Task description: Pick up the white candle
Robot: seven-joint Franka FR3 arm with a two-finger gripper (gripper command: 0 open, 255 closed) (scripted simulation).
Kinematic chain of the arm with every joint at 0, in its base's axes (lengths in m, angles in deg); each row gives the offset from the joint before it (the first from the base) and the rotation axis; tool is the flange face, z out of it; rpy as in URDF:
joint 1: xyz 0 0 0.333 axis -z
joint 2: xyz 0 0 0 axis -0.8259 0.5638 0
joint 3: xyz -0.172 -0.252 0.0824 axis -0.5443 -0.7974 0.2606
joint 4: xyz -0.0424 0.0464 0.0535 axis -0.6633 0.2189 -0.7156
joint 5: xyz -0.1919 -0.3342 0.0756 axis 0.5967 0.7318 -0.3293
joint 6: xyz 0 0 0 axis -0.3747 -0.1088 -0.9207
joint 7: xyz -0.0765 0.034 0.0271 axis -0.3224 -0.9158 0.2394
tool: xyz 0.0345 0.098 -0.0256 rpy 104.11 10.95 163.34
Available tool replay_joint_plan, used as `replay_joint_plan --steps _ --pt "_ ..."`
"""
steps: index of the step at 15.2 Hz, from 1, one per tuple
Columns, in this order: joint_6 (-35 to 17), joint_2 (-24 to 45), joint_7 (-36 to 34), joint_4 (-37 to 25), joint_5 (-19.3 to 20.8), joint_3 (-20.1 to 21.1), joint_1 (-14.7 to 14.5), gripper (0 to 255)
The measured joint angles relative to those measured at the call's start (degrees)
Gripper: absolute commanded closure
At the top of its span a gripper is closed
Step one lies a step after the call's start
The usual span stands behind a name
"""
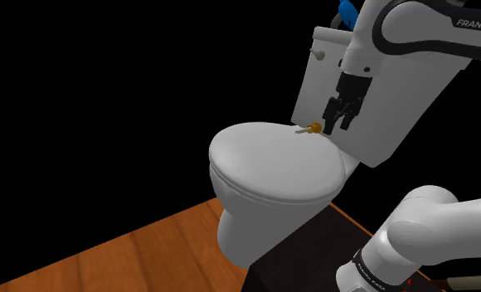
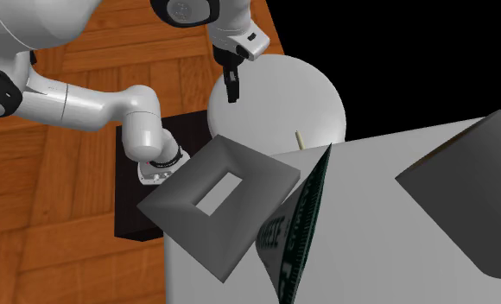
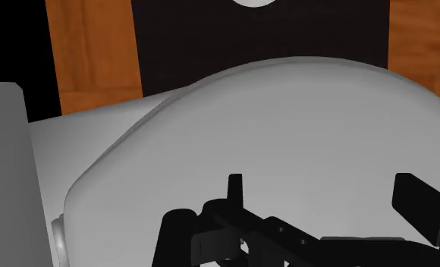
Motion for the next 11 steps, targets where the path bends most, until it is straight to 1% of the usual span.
replay_joint_plan --steps 1,3,6,11 --pt "0.0 0.0 0.0 0.0 0.0 0.0 0.0 0" --pt "-1.5 2.4 -2.1 -1.0 -0.2 0.0 1.1 0" --pt "-6.1 7.9 -7.2 -2.1 -0.5 0.1 3.5 0" --pt "-11.8 17.4 -15.4 -6.5 -0.5 -0.9 7.9 0"
